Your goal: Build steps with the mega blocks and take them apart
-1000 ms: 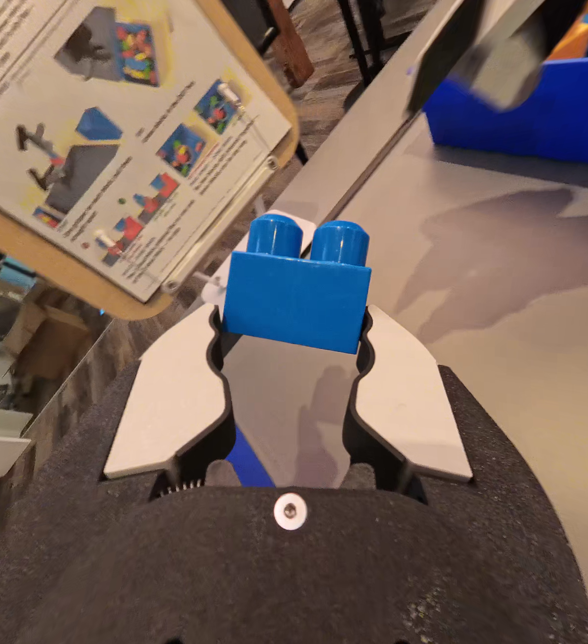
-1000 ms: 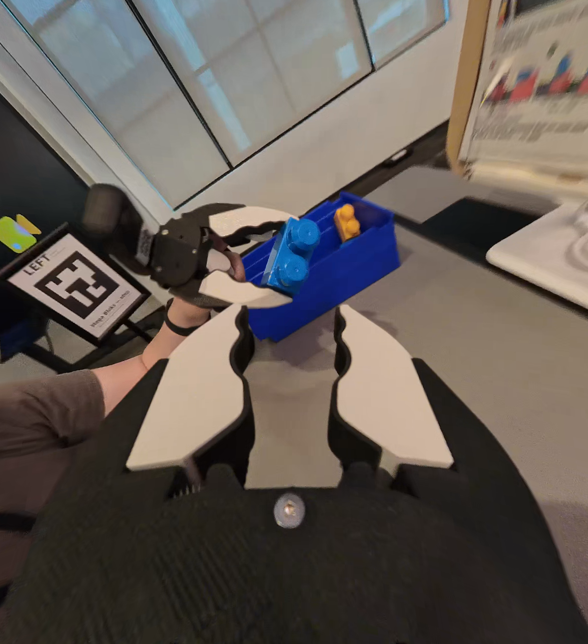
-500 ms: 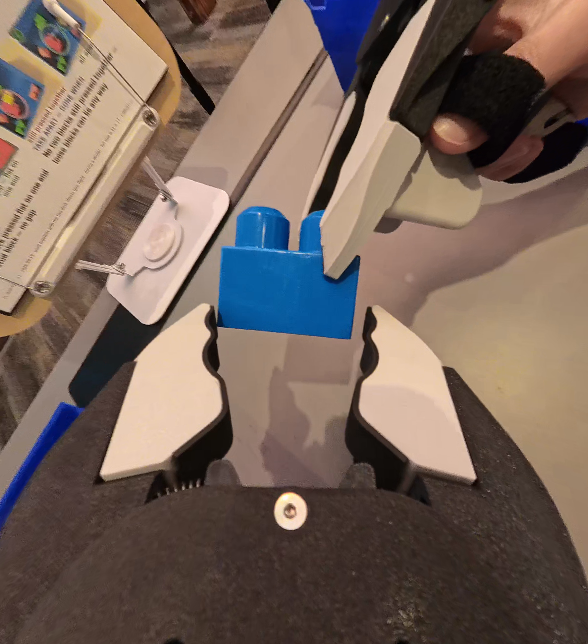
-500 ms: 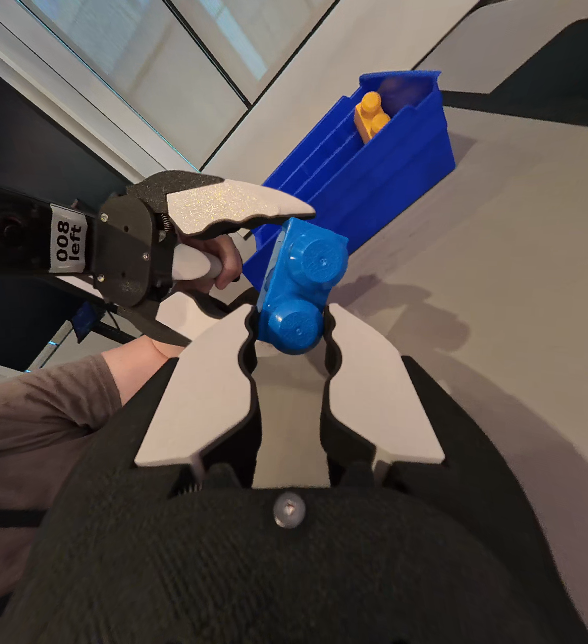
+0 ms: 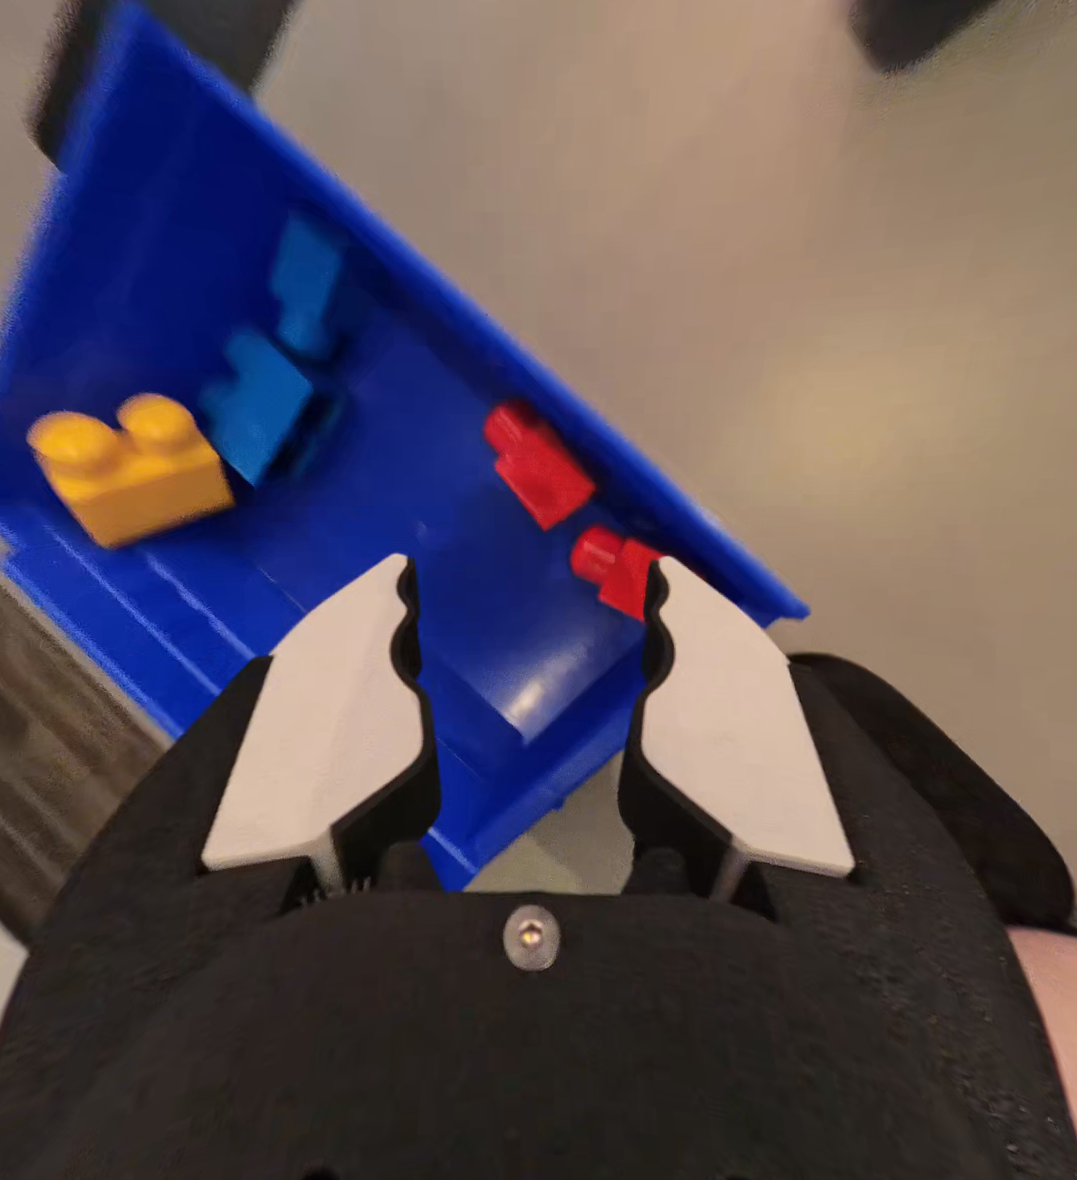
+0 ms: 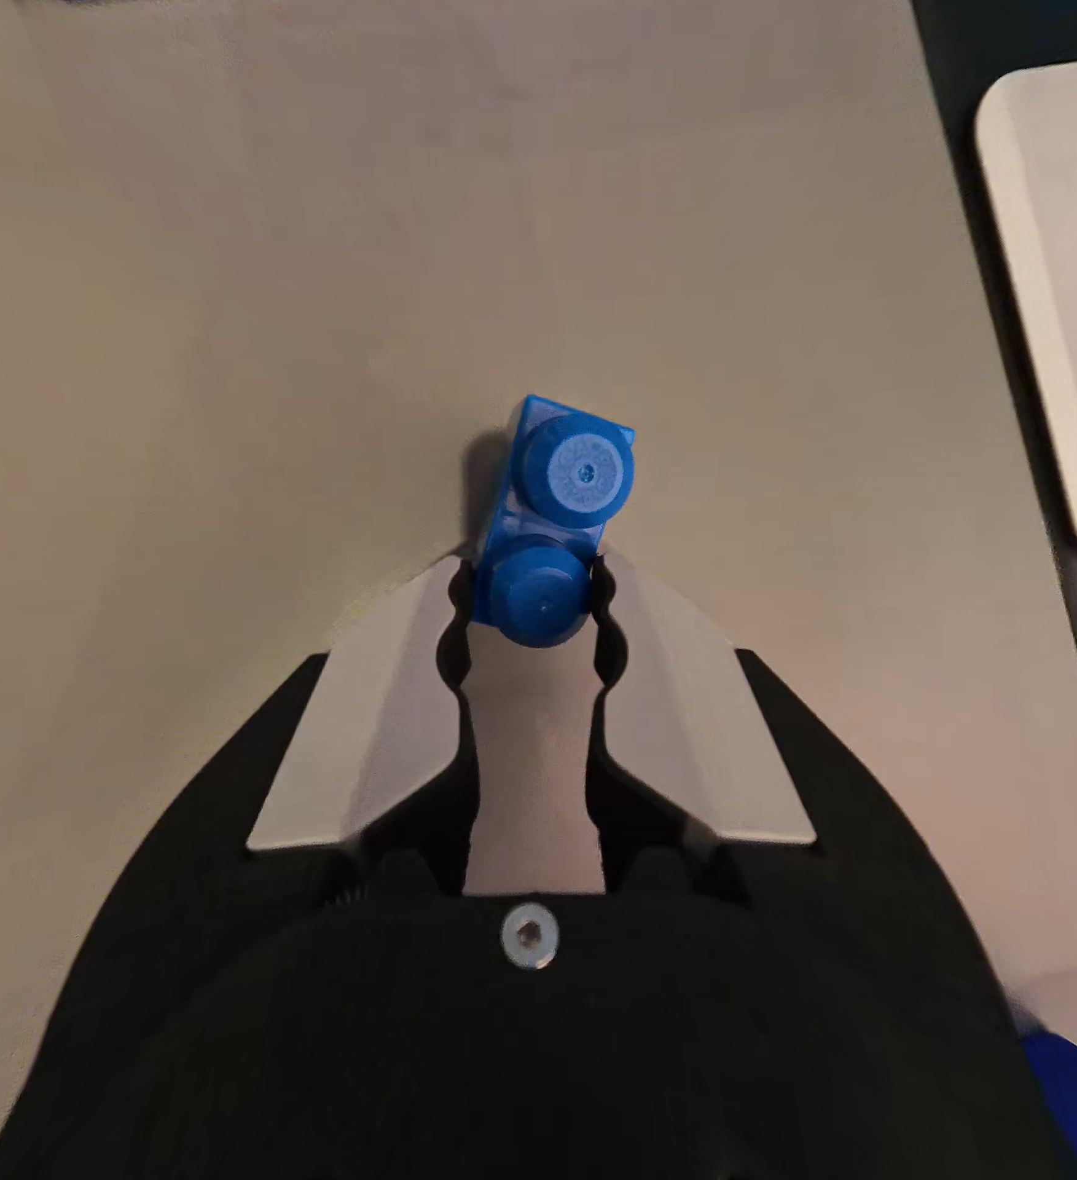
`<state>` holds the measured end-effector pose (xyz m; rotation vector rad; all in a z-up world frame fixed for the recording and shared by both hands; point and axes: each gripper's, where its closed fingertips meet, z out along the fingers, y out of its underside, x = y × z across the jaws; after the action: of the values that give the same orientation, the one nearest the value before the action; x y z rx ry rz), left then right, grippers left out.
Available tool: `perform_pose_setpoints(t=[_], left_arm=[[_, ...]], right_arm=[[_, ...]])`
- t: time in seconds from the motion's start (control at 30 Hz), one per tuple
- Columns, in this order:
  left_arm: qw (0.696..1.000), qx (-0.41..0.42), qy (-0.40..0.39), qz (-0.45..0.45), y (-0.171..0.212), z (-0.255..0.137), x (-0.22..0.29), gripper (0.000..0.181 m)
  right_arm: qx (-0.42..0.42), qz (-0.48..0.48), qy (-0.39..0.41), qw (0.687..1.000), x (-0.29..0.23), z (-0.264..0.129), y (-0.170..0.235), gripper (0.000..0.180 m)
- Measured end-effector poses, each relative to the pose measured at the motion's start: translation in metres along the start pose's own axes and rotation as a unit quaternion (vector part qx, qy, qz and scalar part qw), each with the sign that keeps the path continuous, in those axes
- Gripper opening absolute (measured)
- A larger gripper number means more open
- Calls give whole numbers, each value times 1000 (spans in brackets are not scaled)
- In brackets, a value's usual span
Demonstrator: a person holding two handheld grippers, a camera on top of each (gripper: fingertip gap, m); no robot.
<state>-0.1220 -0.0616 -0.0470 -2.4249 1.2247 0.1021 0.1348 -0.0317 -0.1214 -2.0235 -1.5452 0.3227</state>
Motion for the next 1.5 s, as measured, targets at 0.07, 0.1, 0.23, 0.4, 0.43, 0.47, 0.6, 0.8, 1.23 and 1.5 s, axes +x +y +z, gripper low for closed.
perform_pose_setpoints(t=[0.07, 0.1, 0.23, 0.4, 0.43, 0.47, 0.6, 0.8, 1.23, 1.5], left_arm=[[998, -20, 44, -38, 16, 14, -2, 67], [996, -36, 61, -56, 23, 20, -2, 64], [990, -75, 89, -76, 31, 49, -4, 71], [984, -81, 110, -113, 19, 78, -6, 70], [983, -85, 109, -118, 19, 82, -6, 69], [982, -86, 117, -122, 17, 87, -4, 68], [977, -102, 126, -141, 16, 99, -2, 64], [978, -117, 108, -131, 17, 108, -5, 56], [976, 162, 98, -107, -53, -6, -16, 56], [947, 318, 36, 25, -167, -55, 86, 56]], right_arm=[[-11, -4, 9, 1000, 1, 4, 1, 37], [-16, -4, 12, 1000, 2, 5, 1, 37], [-23, -9, 21, 999, 3, 10, 2, 37], [-19, -7, 25, 999, 4, 13, -1, 37], [-17, -7, 32, 999, 5, 12, -1, 37], [-13, -9, 44, 999, 8, 10, -3, 37], [25, -15, 78, 997, 14, -5, -18, 43], [37, -18, 80, 996, 11, -15, -22, 43], [149, 12, 63, 987, 9, -53, -56, 42], [327, 227, -211, 893, -34, -121, -105, 43]])
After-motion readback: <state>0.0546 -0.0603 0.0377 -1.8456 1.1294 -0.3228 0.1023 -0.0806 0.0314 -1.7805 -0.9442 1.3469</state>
